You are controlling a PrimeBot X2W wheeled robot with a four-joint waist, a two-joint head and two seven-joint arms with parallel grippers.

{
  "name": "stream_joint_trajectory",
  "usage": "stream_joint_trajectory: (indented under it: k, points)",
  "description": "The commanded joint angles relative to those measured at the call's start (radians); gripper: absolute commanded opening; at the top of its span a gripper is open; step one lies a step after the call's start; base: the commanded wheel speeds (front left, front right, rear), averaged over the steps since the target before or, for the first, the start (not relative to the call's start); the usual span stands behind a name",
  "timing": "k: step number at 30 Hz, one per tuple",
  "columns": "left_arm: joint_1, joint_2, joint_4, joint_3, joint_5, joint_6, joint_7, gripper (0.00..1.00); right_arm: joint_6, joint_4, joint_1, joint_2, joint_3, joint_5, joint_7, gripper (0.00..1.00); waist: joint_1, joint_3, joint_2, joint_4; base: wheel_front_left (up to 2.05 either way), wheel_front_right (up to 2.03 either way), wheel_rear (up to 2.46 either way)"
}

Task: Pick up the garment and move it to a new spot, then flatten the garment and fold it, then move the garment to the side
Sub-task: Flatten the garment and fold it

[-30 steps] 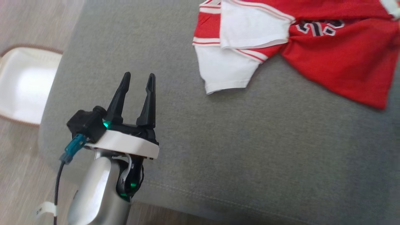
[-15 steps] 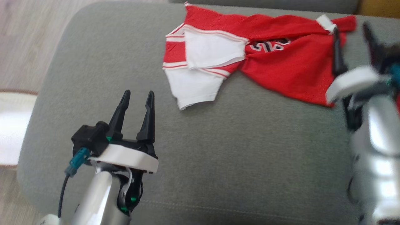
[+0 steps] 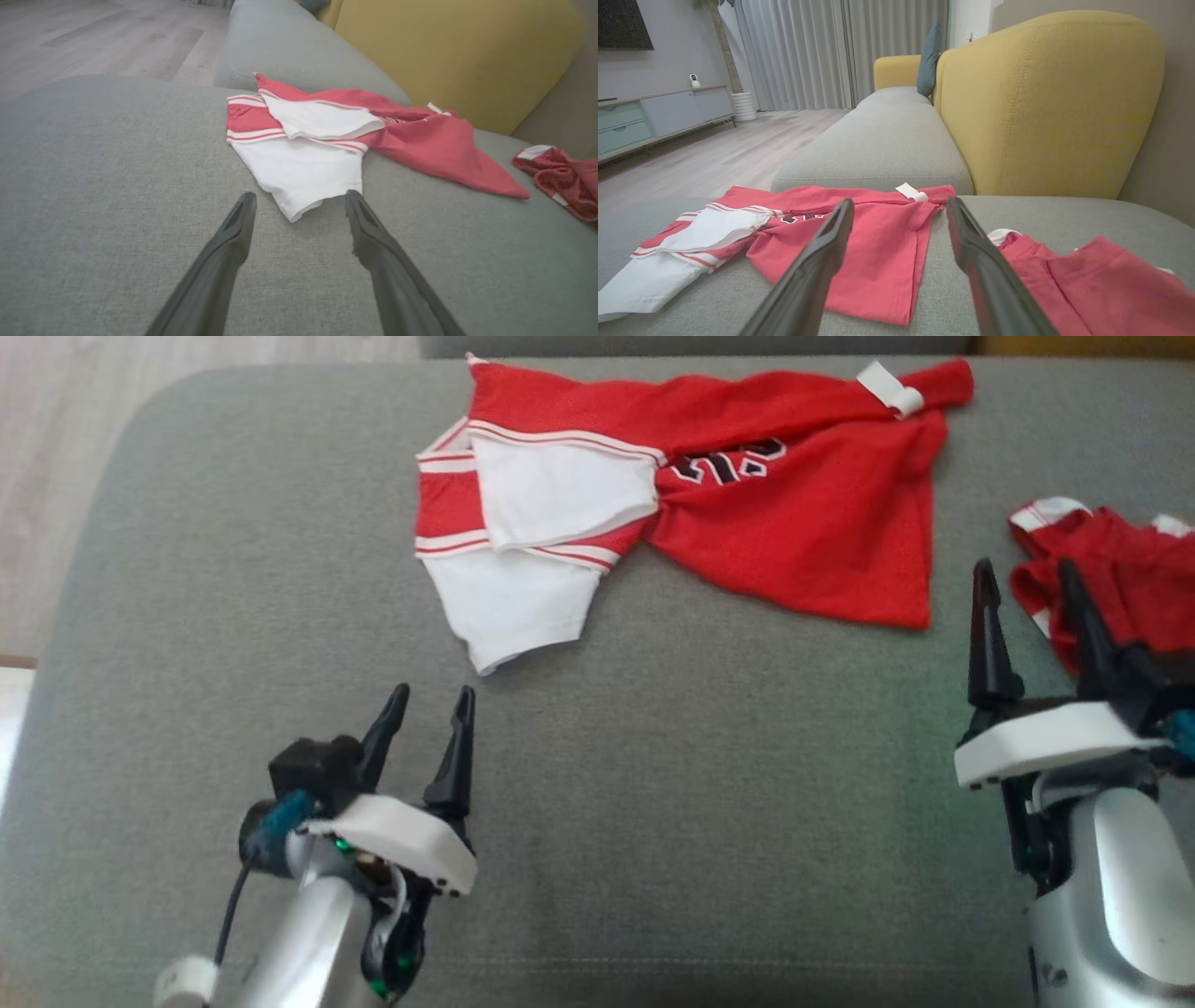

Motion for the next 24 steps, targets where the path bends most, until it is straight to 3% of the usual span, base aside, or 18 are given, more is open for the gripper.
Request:
stream_joint_trajectory:
  k: [1, 7, 18, 24]
  points:
    - [-0.083, 0.023, 0.002, 0.03, 0.013, 0.0, 0.008, 1.0, 0.004, -0.064, -0.018, 0.002, 0.033, 0.007, 0.011, 1.0, 0.0001, 0.024, 0.0, -0.026, 0.0, 0.0, 0.0]
    - [-0.191, 0.043, 0.16, 0.05, 0.014, 0.015, 0.025, 1.0, 0.004, -0.154, -0.01, 0.002, 0.042, 0.01, 0.044, 1.0, 0.0001, 0.071, 0.0, -0.071, 0.0, 0.0, 0.0]
    - [-0.321, 0.044, 0.354, 0.053, -0.003, -0.023, -0.008, 1.0, 0.004, -0.213, -0.002, 0.002, 0.041, 0.007, 0.063, 1.0, 0.0001, 0.12, 0.0, -0.115, 0.0, 0.0, 0.0]
    - [-0.37, 0.047, 0.448, 0.055, 0.006, -0.001, -0.02, 1.0, 0.004, -0.226, -0.001, 0.002, 0.046, 0.002, 0.067, 1.0, 0.0001, 0.131, 0.0, -0.121, 0.0, 0.0, 0.0]
